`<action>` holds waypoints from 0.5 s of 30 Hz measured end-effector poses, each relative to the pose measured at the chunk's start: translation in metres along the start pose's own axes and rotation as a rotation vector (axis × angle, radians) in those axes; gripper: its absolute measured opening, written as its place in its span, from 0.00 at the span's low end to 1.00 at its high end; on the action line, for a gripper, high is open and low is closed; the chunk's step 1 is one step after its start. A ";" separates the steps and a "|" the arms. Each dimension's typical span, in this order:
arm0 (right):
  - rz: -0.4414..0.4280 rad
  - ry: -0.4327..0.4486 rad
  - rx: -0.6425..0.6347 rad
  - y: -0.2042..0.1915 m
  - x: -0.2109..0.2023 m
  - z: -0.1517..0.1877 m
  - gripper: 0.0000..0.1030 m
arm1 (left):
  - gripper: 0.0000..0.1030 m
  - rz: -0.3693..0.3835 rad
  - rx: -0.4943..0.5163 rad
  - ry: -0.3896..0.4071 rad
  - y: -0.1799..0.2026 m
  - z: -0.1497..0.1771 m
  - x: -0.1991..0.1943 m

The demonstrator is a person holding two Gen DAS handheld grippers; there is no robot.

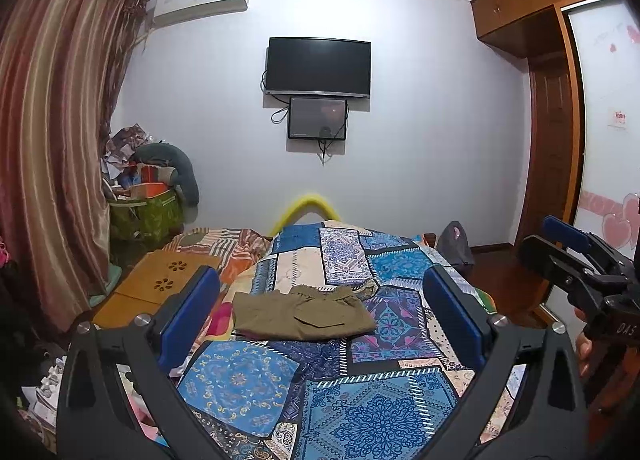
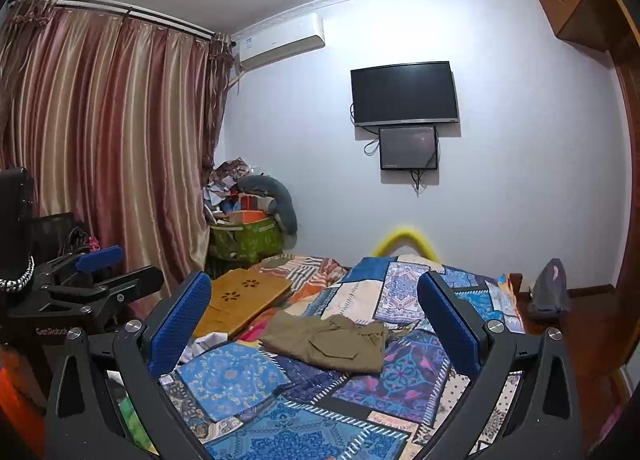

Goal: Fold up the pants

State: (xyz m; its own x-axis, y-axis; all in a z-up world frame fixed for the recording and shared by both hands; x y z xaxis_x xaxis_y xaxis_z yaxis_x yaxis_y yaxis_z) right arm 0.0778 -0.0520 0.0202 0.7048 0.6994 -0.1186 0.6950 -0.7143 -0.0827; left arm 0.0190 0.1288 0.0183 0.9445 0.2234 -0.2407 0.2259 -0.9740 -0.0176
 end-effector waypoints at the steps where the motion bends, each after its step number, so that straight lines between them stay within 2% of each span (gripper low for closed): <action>1: 0.000 -0.001 0.002 0.000 0.000 0.000 1.00 | 1.00 0.002 0.001 0.000 0.000 0.000 0.000; 7: 0.005 0.003 0.004 0.000 -0.001 -0.002 1.00 | 1.00 0.040 0.006 -0.010 0.003 0.001 0.001; 15: 0.009 0.003 0.008 0.001 -0.001 -0.002 1.00 | 1.00 0.048 0.007 -0.019 0.003 0.002 0.002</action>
State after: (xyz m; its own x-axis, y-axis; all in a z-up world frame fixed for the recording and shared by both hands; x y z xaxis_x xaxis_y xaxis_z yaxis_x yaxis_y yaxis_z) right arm 0.0783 -0.0538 0.0225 0.7111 0.6934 -0.1163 0.6878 -0.7204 -0.0894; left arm 0.0216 0.1262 0.0160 0.9495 0.1760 -0.2598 0.1790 -0.9838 -0.0123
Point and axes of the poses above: each gripper's, at about its wrist camera, not at the fingertips, and x roughly the way its jaws point, y to its right, z to its underside, the point moved 3 cm from there along x, roughly the way its jaws point, and after that the axes turned 3 degrees about x, right-handed, at the moved point
